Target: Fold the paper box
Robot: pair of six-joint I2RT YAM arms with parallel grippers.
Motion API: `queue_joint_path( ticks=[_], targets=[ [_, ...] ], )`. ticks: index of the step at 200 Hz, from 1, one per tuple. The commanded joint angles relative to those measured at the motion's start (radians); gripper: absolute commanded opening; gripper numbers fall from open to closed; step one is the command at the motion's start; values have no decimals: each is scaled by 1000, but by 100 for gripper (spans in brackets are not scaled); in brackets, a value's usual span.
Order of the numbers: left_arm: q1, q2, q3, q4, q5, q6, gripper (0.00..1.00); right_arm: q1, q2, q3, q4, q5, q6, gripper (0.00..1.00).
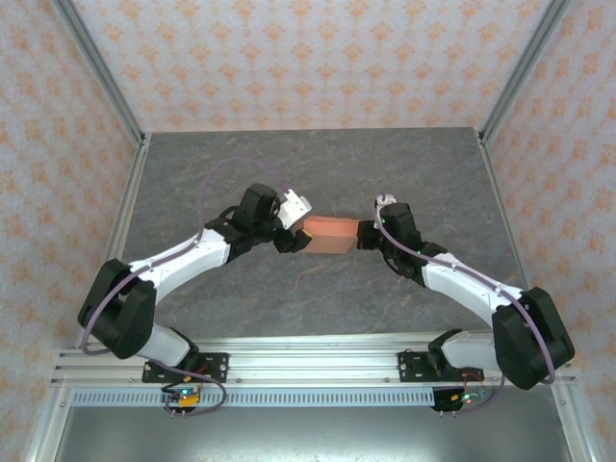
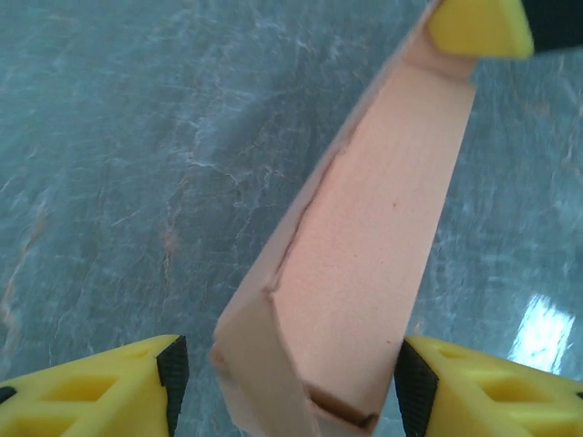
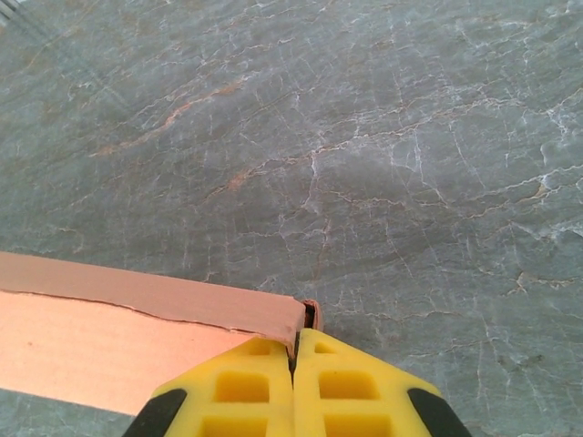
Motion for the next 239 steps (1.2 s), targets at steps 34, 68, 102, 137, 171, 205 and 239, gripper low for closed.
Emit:
queue_joint_path(
  ticks=[34,68,102,137,171,205,239],
  targets=[
    [35,-129,-152,211,-108,-335,53,61,-14,30,-86,198,31,5],
    [32,-193,-249,426,-156,-568,49,109,-13,67,-144,354,42,5],
    [30,-133,-149,354,-42,-504,48,129,-5,89,-166,432,46,4],
    [2,-77,-112,367,-42,-511,42,132,7,93,-188,449,77,4],
    [-64,-11,-24,231,-65,-459,42,140,21,107,-219,471,104,4],
    [-87,57,52,129,-107,-432,32,140,7,115,-239,488,105,4],
    [-87,109,124,46,-136,-456,23,140,-14,107,-251,498,114,4]
  ],
)
